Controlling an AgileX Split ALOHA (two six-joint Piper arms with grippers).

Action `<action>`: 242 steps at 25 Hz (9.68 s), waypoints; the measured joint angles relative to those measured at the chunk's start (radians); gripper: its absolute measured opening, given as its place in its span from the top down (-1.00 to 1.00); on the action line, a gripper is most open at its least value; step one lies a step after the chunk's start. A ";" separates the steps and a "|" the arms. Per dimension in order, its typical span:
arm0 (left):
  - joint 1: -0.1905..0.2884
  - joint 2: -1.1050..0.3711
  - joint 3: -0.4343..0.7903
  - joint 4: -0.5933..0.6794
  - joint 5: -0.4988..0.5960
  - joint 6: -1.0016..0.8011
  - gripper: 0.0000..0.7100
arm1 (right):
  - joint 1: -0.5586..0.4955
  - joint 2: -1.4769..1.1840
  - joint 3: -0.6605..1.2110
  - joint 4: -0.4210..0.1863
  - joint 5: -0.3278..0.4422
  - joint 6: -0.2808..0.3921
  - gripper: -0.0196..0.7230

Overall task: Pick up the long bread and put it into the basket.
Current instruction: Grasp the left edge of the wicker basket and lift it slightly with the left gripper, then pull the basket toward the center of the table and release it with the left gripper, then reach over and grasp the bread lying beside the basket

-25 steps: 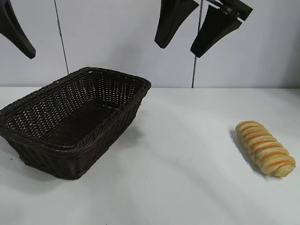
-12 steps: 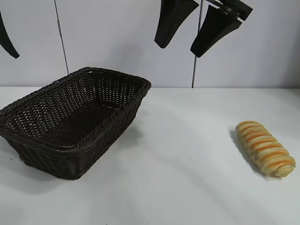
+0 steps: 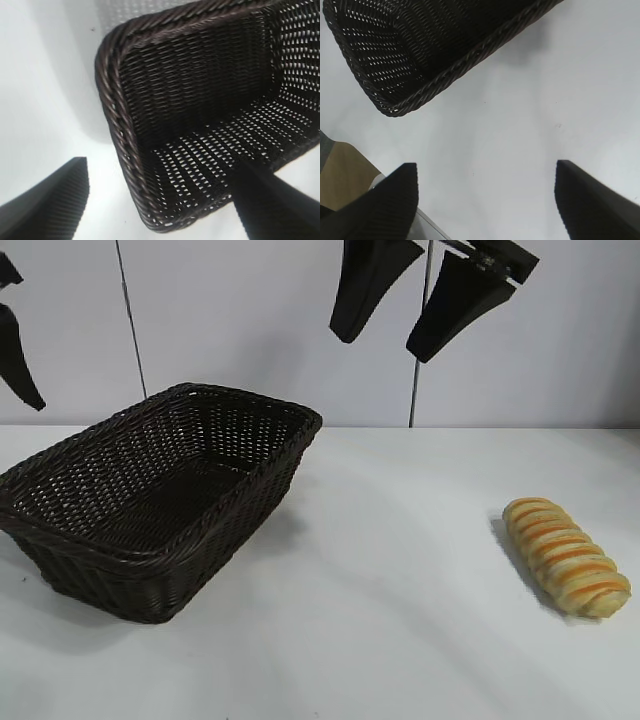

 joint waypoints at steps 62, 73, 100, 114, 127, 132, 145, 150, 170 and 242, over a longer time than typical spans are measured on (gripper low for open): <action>0.174 0.239 -0.188 -0.187 0.165 0.620 0.72 | 0.000 0.000 0.000 0.000 -0.014 0.000 -0.53; 0.175 0.433 -0.465 -0.182 0.441 0.988 0.72 | 0.000 0.000 0.000 0.000 -0.014 0.001 -0.53; 0.175 0.723 -0.677 -0.181 0.436 1.204 0.72 | 0.000 0.000 0.000 0.000 -0.014 0.002 -0.53; 0.175 0.757 -0.680 -0.201 0.425 1.206 0.12 | 0.000 0.000 0.000 0.001 -0.036 0.002 -0.53; 0.175 0.712 -0.680 -0.200 0.434 1.206 -0.67 | 0.000 0.000 0.000 0.001 -0.038 0.002 -0.53; 0.175 0.656 -0.680 -0.198 0.449 1.206 -0.67 | 0.000 0.000 0.000 0.001 -0.038 0.002 -0.53; 0.175 0.490 -0.680 -0.160 0.475 1.207 -0.67 | 0.000 0.000 0.000 0.001 -0.038 0.002 -0.53; 0.175 0.443 -0.680 -0.157 0.483 1.207 -0.67 | 0.000 0.000 0.000 0.000 -0.038 0.002 -0.53; 0.175 0.327 -0.577 -0.429 0.408 1.207 -0.67 | 0.000 0.000 0.000 -0.009 -0.037 0.002 -0.53; 0.106 0.328 -0.538 -0.414 0.269 1.207 -0.67 | -0.306 0.227 0.069 -0.352 0.005 0.134 -0.53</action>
